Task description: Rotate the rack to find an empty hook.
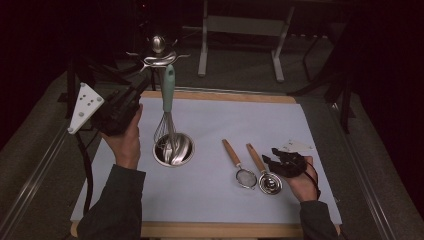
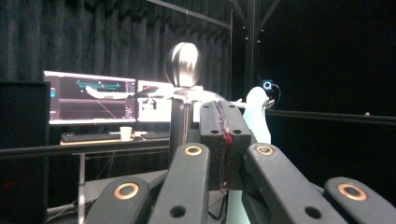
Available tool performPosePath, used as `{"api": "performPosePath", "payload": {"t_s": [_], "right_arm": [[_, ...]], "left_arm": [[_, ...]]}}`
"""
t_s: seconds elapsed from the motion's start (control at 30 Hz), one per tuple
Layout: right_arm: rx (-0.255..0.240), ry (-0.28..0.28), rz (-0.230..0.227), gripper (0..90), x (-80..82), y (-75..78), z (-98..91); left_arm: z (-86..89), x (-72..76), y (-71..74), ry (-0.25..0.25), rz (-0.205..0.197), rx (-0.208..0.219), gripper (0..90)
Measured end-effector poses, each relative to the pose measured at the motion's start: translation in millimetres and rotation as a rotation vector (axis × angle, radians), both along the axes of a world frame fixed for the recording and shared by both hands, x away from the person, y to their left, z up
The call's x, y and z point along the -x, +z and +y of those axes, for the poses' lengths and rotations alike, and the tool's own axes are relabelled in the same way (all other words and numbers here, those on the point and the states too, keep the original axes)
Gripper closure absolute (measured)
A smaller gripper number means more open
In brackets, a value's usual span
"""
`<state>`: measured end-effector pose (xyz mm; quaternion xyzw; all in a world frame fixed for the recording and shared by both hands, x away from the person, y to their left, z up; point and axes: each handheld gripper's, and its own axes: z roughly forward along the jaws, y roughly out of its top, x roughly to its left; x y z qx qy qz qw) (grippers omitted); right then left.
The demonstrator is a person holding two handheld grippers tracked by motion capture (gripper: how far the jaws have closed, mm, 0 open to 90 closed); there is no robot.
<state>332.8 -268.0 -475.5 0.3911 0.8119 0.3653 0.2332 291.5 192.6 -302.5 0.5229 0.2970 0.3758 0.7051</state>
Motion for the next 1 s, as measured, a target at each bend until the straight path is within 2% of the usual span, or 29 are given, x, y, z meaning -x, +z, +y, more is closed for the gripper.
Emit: {"api": "performPosePath", "payload": {"t_s": [0.37,0.8,0.9,1.0], "right_arm": [[-0.013,-0.011,-0.002,50.9,1.7,0.2,-6.1],[-0.011,-0.005,0.009,50.9,1.6,-2.4,-7.9],[-0.035,0.004,0.017,50.9,1.2,-3.6,-8.7],[-0.032,0.0,0.022,50.9,0.9,-5.6,-9.1]], "left_arm": [[1.4,-5.6,2.9,0.04,-0.001,-0.039,90.0],[12.0,-14.9,5.0,0.096,0.022,-0.025,90.0],[14.2,-18.7,6.0,0.106,0.031,-0.018,90.0],[15.9,-22.4,7.2,0.118,0.039,-0.019,90.0]]}}
